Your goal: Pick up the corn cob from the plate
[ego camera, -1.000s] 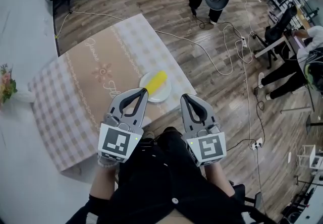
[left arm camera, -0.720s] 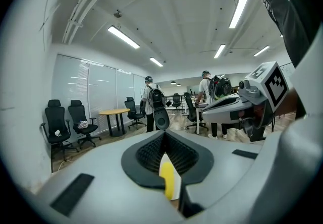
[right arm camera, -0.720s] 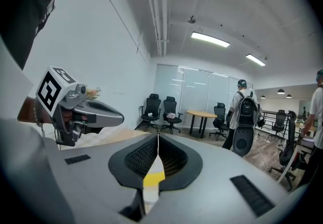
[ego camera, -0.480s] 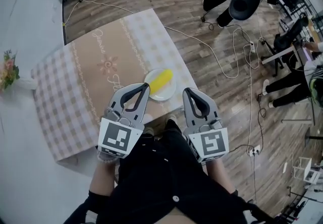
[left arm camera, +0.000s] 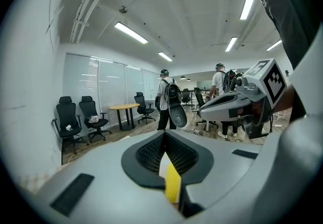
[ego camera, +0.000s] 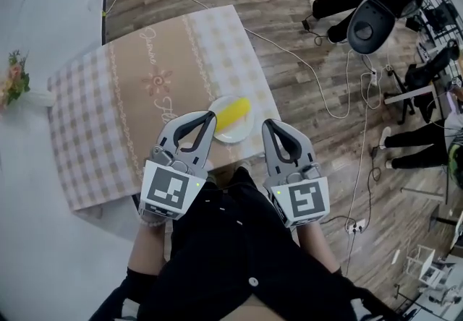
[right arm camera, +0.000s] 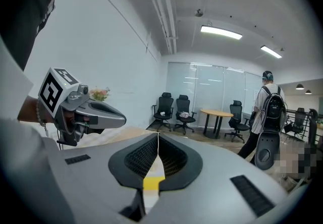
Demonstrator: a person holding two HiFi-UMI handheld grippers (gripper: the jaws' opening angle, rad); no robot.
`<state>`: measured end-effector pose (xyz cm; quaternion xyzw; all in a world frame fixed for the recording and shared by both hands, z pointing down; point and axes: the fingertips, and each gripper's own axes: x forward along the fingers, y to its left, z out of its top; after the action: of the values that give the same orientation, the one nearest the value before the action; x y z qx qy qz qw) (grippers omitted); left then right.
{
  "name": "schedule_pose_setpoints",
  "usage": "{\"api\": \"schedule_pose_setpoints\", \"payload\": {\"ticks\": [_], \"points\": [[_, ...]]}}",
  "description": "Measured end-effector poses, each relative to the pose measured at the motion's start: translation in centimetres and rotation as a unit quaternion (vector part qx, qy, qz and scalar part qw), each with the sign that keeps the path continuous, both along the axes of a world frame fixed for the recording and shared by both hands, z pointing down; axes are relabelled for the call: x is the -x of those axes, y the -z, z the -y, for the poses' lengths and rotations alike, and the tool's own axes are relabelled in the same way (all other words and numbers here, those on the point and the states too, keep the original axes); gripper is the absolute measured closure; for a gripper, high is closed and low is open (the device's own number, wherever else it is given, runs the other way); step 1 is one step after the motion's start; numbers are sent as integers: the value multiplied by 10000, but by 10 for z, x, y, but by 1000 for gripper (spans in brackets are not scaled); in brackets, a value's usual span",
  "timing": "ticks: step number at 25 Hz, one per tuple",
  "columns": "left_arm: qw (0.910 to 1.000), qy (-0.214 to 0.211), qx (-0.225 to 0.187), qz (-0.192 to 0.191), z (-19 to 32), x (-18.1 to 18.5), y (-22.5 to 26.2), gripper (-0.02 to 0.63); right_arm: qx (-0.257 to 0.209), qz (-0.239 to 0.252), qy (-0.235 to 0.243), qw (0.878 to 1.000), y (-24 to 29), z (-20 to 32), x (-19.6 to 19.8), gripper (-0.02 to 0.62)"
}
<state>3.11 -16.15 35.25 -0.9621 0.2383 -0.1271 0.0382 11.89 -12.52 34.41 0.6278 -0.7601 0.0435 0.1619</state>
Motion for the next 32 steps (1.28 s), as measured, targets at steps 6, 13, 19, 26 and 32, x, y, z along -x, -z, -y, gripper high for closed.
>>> {"api": "schedule_pose_setpoints", "payload": {"ticks": [6,13,19,26,32], "points": [[9993,324,86,144,9,-11,-10,592,97,61,264,9996,-6,9,-11,554],[9976,439,448,293,14,-28,-37,592,254,137,568,9980,-19,12,-22,554],[9971,221,626,362,9,-48,-59,591,286,175,543,9980,-29,14,-36,554],[9946,225,758,679,14,-61,-84,560,372,227,427,9981,-35,13,-51,554],[9888,151,1037,1062,19,-68,-120,462,450,302,432,9976,-42,11,-55,554]]}}
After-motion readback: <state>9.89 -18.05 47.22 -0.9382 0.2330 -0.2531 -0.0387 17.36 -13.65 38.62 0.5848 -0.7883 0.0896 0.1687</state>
